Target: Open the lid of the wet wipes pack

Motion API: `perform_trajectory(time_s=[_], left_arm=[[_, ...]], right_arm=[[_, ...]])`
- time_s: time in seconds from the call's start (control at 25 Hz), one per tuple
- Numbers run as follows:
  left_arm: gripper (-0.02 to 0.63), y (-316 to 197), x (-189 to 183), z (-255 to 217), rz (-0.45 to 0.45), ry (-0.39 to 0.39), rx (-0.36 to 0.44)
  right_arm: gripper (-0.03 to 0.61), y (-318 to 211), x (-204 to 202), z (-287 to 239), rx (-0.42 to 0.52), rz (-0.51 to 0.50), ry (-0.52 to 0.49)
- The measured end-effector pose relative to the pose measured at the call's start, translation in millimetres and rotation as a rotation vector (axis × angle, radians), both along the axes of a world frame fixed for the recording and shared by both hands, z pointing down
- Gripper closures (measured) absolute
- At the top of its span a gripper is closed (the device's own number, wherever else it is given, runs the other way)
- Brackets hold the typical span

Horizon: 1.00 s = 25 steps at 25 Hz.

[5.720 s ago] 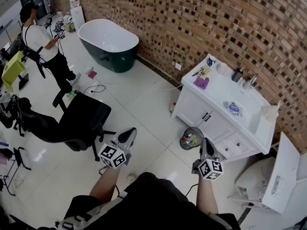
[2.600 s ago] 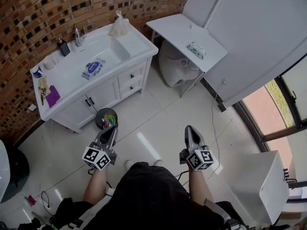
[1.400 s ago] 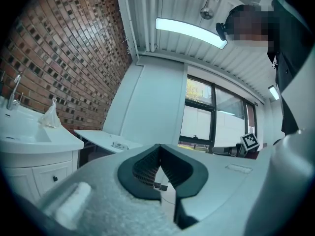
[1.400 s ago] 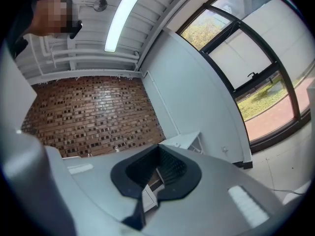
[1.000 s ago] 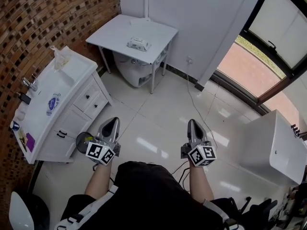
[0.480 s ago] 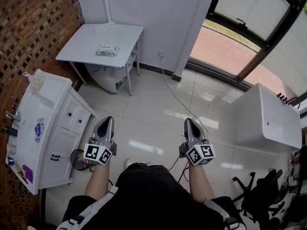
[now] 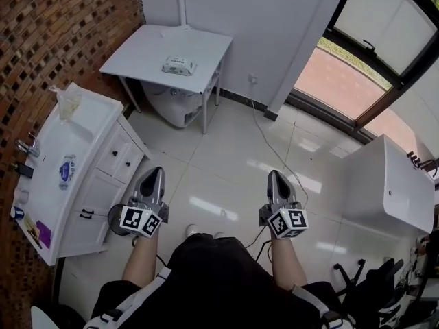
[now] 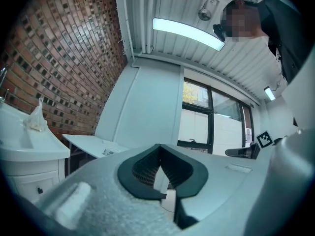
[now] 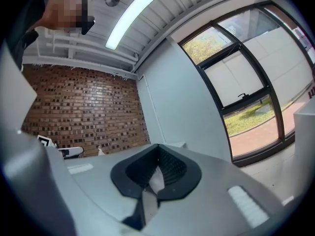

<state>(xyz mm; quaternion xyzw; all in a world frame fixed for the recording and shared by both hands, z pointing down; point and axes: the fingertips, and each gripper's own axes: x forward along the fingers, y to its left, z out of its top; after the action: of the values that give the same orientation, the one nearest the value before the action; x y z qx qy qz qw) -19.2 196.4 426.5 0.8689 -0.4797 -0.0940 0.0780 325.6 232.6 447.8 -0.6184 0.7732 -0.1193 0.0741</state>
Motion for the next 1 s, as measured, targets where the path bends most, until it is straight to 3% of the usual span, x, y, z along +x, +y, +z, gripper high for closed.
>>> perform_trajectory(time_s=[0.24,0.68,1.0], left_arm=[[0.612,-6,-20,5,0.021,-0.079,0.007],[0.612,-37,-75,-5,0.02,-0.039,0.066],[0.612,-45,-116,2,0.054,-0.027,0.052]], right_arm=[[0.572,-23,-33,-2,-0.007,-0.059,0.033],[0.572,-64,-83,-29,0.019,-0.071,0.052],[0.572,-80,-132,-27,0.002,-0.105,0.052]])
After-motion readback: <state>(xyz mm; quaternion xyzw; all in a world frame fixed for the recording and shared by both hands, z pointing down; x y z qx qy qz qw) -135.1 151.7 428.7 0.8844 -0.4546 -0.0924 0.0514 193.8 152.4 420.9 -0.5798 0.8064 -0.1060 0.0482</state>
